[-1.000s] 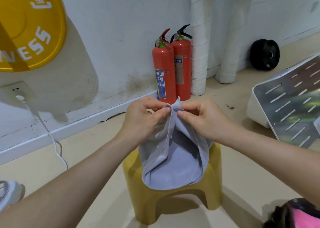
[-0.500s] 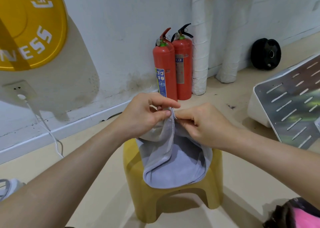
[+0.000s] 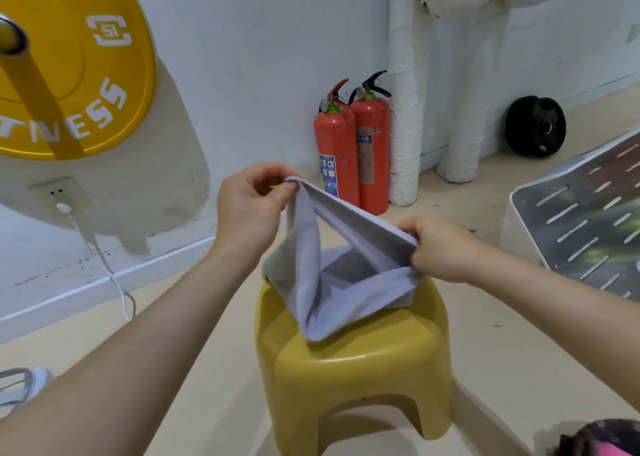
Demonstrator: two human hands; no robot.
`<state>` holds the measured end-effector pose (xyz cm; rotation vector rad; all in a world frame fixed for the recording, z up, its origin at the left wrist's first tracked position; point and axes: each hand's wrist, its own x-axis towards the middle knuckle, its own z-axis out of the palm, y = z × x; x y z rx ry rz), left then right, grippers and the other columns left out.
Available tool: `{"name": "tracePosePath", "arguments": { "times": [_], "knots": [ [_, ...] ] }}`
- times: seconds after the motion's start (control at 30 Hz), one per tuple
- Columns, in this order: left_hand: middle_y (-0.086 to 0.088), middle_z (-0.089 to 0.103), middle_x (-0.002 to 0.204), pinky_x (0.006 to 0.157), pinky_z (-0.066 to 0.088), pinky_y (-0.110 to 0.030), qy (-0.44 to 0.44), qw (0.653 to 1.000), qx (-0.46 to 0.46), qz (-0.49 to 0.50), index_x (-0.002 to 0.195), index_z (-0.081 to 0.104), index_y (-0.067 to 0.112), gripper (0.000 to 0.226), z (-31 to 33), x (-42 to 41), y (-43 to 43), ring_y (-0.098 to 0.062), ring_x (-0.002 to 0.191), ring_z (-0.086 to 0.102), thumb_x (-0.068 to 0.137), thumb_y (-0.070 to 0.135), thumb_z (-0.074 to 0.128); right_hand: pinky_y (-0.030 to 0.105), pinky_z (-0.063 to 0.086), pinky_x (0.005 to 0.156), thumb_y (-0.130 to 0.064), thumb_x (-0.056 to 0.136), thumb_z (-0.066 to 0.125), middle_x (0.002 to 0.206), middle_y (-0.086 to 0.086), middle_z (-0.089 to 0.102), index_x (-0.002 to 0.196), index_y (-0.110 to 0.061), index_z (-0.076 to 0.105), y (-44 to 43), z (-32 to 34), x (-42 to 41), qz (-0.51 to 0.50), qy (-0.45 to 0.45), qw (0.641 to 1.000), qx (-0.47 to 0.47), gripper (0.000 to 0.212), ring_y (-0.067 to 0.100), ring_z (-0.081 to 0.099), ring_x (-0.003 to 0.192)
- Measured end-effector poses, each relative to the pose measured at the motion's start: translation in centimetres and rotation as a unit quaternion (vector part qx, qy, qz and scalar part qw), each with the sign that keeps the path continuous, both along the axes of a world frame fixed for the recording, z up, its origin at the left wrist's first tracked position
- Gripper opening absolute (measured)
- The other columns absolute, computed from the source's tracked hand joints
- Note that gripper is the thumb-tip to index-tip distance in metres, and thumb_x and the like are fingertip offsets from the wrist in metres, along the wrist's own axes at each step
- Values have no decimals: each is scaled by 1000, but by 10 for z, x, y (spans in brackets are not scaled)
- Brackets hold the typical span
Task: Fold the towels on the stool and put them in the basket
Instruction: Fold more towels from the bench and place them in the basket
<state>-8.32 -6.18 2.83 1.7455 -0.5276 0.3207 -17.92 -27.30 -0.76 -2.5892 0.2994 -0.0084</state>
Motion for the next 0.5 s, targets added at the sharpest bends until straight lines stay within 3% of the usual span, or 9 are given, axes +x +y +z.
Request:
{"name": "tracePosePath", "arguments": {
  "times": [0.1, 0.2, 0.3, 0.37, 0.43, 0.5],
  "knots": [
    [0, 64, 74, 67, 49, -29, 4, 996, -36, 87, 80, 67, 19, 18, 0, 17, 14, -14, 67, 57, 86, 3, 61, 28, 55, 54, 5, 82, 54, 95, 10, 62, 94, -22, 57, -20, 18, -6, -57, 82, 979, 175, 30, 21, 64, 75],
    [1, 63, 74, 67, 47, -34, 29, 985, -90, 145, 75, 63, 27, 23, 2, 30, 26, -15, 68, 55, 86, 7, 61, 25, 54, 54, 3, 86, 54, 79, 9, 65, 85, -13, 58, -35, 39, -7, -104, 20, 958, 265, 17, 17, 64, 65],
    [3, 61, 71, 62, 43, -33, 28, 983, -107, 144, 74, 62, 28, 21, 12, 32, 25, -13, 65, 52, 86, 10, 61, 28, 56, 57, 3, 83, 53, 73, 11, 61, 77, -11, 57, -34, 48, -4, -163, -68, 922, 344, 15, 19, 60, 60],
    [7, 60, 72, 64, 44, -28, -9, 982, -115, 151, 74, 60, 29, 22, 24, 27, 23, -7, 63, 52, 86, 10, 60, 31, 57, 56, 0, 81, 52, 70, 8, 59, 71, -13, 54, -28, 48, -2, -192, -110, 927, 304, 17, 20, 58, 60],
    [11, 58, 71, 65, 42, -20, -72, 977, -114, 164, 77, 60, 29, 22, 40, 21, 24, 0, 60, 50, 87, 10, 60, 33, 56, 57, -3, 76, 54, 70, 6, 62, 70, -14, 53, -31, 51, -4, -188, -138, 964, 124, 12, 23, 60, 62],
    [12, 56, 68, 60, 40, -19, -131, 974, -86, 162, 81, 61, 28, 18, 53, 17, 26, 0, 57, 46, 87, 11, 60, 30, 52, 57, -4, 73, 53, 74, 6, 67, 74, -15, 56, -34, 67, -12, -164, -105, 980, -50, 12, 24, 61, 63]
  ]
}}
